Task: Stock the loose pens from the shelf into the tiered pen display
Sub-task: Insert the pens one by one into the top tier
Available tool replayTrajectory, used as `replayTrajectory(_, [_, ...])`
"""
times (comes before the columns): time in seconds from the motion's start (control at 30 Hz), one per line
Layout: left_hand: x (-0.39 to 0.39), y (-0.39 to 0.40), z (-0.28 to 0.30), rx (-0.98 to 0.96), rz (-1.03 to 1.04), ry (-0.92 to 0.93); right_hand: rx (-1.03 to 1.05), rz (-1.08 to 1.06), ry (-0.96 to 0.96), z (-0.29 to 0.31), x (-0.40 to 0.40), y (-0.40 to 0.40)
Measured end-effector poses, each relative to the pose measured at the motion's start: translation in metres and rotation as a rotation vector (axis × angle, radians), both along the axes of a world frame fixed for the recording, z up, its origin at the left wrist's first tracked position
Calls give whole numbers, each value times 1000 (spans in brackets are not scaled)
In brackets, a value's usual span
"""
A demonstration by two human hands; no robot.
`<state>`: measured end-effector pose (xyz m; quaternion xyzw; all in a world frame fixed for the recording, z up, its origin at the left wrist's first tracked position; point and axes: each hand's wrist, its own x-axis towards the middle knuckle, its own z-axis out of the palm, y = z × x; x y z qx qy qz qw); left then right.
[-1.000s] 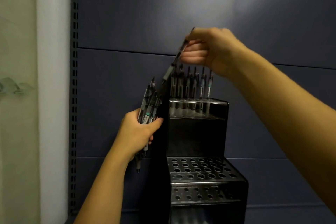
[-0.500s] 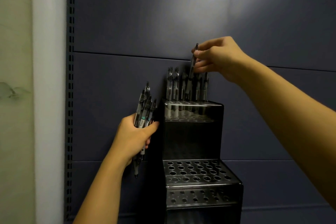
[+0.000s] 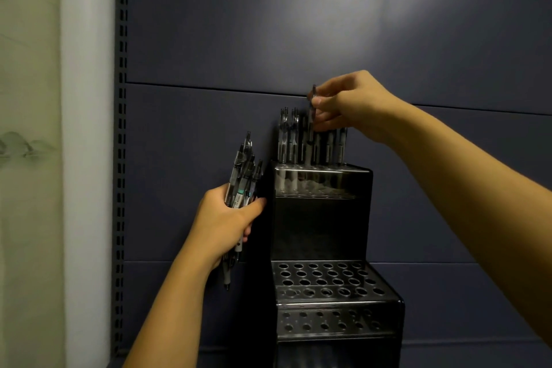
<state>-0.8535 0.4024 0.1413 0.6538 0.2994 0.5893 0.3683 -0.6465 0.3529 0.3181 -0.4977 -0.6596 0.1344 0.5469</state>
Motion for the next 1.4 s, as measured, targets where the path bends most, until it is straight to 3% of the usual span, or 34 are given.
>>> replayTrajectory(0.13, [0, 0, 0, 0, 5, 2, -148, 10, -171, -4, -1, -6])
replayTrajectory(0.37, [-1, -1, 1, 6, 3, -2, -141, -102, -324, -3, -8, -8])
replayTrajectory(0.53, [-1, -2, 1, 16, 0, 9, 130, -321, -606, 1, -16, -17])
replayTrajectory(0.63, [0, -2, 0, 29, -10, 30, 213, -185, -580, 2, -31, -21])
replayTrajectory(0.83, [-4, -6, 2, 90, -35, 43, 33, 80, -782, -14, -58, -9])
replayTrajectory(1.0, [-7, -7, 2, 118, -51, 42, -50, 236, -701, -21, -58, -2])
replayTrajectory(1.2, [-5, -7, 2, 120, -44, 42, -87, 281, -540, -27, -55, 1])
replayTrajectory(1.4, [-6, -3, -1, 88, -29, 41, -13, 357, -106, -13, -51, -5])
